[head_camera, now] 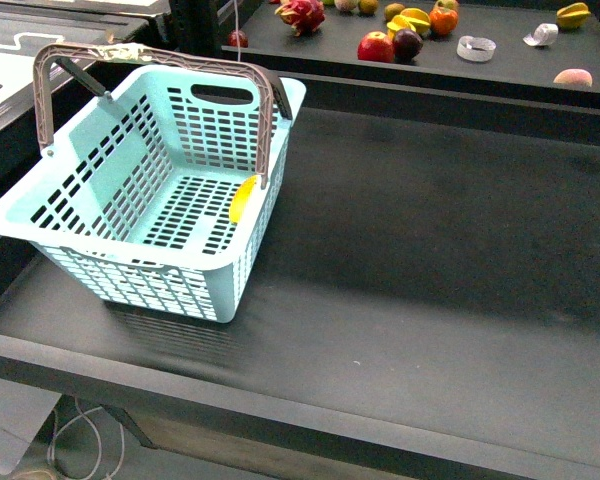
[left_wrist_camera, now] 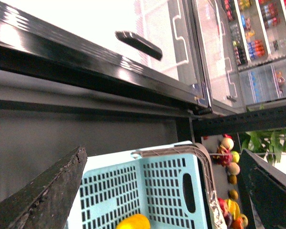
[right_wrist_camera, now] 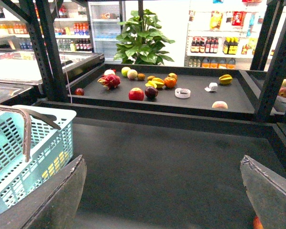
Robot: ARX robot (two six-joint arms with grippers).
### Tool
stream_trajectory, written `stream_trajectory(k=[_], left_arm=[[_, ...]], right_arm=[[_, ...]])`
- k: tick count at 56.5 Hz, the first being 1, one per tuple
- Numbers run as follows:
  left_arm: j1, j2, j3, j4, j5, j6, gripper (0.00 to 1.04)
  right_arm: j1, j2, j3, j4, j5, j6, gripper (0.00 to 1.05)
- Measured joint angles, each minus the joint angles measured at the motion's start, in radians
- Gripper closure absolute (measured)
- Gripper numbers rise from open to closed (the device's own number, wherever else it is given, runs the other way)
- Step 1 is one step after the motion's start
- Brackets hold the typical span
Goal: Pick mango with right arm and hold basket with left
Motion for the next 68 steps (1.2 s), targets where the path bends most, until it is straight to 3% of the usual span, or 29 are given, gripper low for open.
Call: stream_trajectory(k=[9, 22, 24, 25, 28, 32, 34, 40, 50, 55, 57, 68], left_arm=[[0.01, -0.176, -0.127, -0.067, -0.071, 0.039, 0.08], [0.008, -0.187, -0.129, -0.068, -0.07, 0.055, 0.08], [0.035, -0.164, -0.16, 0.037, 0.04, 0.142, 0.13], [0.047, -0.15, -0.185, 0.126, 0.166, 0.209, 0.17], [0.061, -0.127, -0.267, 0.354, 0.402, 0.447, 0.28], [0.046, -0.153, -0.333, 0.502, 0.579, 0.724, 0.4], [0.031, -0.191, -0.352, 0.518, 0.605, 0.859, 0.47], [0.01, -0.298, -0.412, 0.494, 0.576, 1.067, 0.69], [-0.03, -0.449, -0.483, 0.399, 0.544, 1.147, 1.03], [-0.046, -0.542, -0.509, 0.337, 0.521, 1.158, 1.03], [-0.086, -0.584, -0.52, 0.305, 0.465, 1.159, 1.03], [-0.127, -0.781, -0.556, 0.147, 0.446, 1.167, 1.03]], right_arm=[[0.0, 0.0, 0.0, 0.0, 0.0, 0.0, 0.08], [0.0, 0.0, 0.0, 0.0, 0.0, 0.0, 0.08], [0.0, 0.0, 0.0, 0.0, 0.0, 0.0, 0.08], [0.0, 0.0, 0.0, 0.0, 0.0, 0.0, 0.08], [0.0, 0.0, 0.0, 0.0, 0.001, 0.0, 0.08], [0.0, 0.0, 0.0, 0.0, 0.0, 0.0, 0.08], [0.0, 0.001, 0.0, 0.0, 0.0, 0.0, 0.08], [0.0, 0.0, 0.0, 0.0, 0.0, 0.0, 0.08], [0.0, 0.0, 0.0, 0.0, 0.0, 0.0, 0.08], [0.0, 0.0, 0.0, 0.0, 0.0, 0.0, 0.08], [0.0, 0.0, 0.0, 0.0, 0.0, 0.0, 0.08], [0.0, 0.0, 0.0, 0.0, 0.0, 0.0, 0.08]])
